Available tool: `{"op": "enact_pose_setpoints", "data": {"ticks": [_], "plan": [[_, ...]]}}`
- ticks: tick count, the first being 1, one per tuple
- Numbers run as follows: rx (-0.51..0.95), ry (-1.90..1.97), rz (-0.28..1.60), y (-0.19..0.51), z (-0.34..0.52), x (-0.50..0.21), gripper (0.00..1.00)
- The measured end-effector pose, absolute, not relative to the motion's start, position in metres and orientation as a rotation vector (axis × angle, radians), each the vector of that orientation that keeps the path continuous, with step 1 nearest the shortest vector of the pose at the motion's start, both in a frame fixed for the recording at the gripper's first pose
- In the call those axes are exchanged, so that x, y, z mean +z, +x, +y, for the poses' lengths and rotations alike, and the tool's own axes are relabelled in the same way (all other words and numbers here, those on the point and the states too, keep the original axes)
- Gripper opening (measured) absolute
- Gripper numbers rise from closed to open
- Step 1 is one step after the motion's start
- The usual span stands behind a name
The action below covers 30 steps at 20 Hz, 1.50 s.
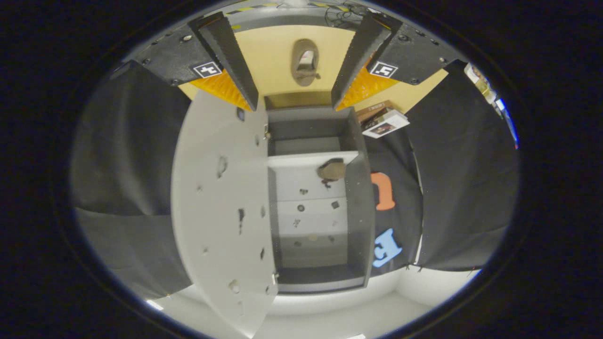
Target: Open the shoe cabinet door, grab the shoes and put them into the shoe cabinet, then close the shoe cabinet door.
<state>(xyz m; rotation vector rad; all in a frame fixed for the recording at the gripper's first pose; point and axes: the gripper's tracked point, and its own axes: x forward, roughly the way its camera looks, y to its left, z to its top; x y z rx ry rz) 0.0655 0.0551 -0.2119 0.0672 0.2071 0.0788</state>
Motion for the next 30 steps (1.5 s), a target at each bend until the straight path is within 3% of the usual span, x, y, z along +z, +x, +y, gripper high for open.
{"op": "enact_pose_setpoints", "data": {"ticks": [5,12,26,30], "plan": [[0.158,0.080,0.418,0.117,0.114,-0.325,0.99],[0.111,0.166,0.681,0.195,0.134,-0.455,0.99],[0.021,0.141,0.788,0.302,0.133,-0.512,0.97],[-0.043,0.082,0.804,0.302,0.115,-0.518,0.68]]}}
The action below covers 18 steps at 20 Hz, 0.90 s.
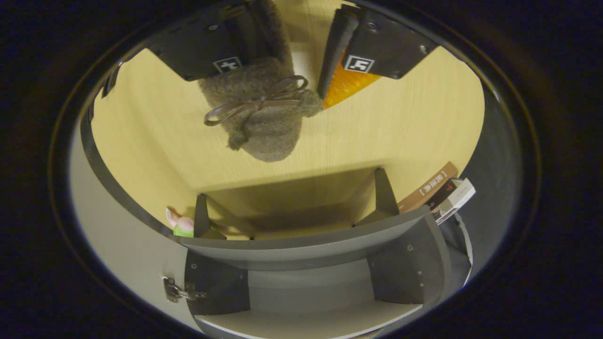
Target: Open the shoe cabinet door, grab the shoes and put them into the shoe cabinet, then close the shoe cabinet door.
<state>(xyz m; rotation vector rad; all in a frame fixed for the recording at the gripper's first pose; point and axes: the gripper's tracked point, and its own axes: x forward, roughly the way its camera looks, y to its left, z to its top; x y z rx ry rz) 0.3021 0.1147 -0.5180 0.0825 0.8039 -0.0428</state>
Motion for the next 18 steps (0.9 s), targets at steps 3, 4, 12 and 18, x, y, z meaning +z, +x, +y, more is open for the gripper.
{"op": "enact_pose_setpoints", "data": {"ticks": [3,4,12,18], "plan": [[0.006,0.080,0.836,0.298,0.113,-0.517,0.46],[0.023,0.097,0.850,0.294,0.116,-0.516,0.38],[0.155,0.134,0.846,0.254,0.132,-0.476,0.07],[0.201,0.125,0.707,0.246,0.133,-0.389,0.06]]}}
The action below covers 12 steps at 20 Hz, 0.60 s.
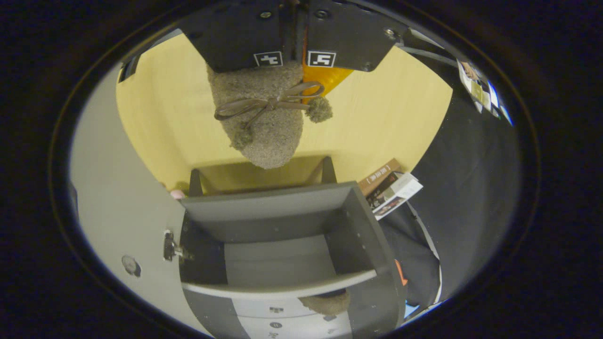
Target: Open the shoe cabinet door, grab the shoes and put them into the shoe cabinet, then close the shoe cabinet door.
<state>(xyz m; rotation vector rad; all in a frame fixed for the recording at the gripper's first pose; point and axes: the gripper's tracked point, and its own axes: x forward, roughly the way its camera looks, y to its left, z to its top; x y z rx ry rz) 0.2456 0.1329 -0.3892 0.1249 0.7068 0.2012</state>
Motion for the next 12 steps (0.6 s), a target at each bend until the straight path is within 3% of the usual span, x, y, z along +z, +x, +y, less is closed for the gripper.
{"op": "enact_pose_setpoints", "data": {"ticks": [12], "plan": [[0.130,0.033,0.337,0.356,0.114,-0.156,0.06]]}}
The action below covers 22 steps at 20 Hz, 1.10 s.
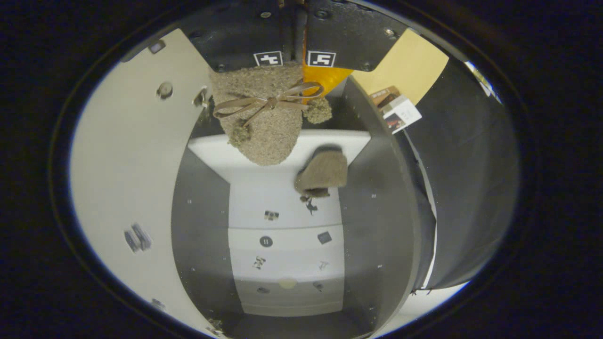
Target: Open the shoe cabinet door, grab the shoes and put them into the shoe cabinet, then close the shoe cabinet door.
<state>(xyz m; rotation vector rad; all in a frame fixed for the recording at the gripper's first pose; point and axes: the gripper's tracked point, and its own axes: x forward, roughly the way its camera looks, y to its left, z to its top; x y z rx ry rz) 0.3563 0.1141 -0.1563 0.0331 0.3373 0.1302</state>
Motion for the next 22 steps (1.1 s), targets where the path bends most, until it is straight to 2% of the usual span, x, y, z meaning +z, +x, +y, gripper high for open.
{"op": "enact_pose_setpoints", "data": {"ticks": [4,13,22], "plan": [[0.126,0.022,0.289,0.409,0.117,-0.116,0.06],[0.114,0.018,0.295,0.530,0.134,-0.081,0.06],[0.062,0.015,0.330,0.588,0.127,-0.087,0.07]]}}
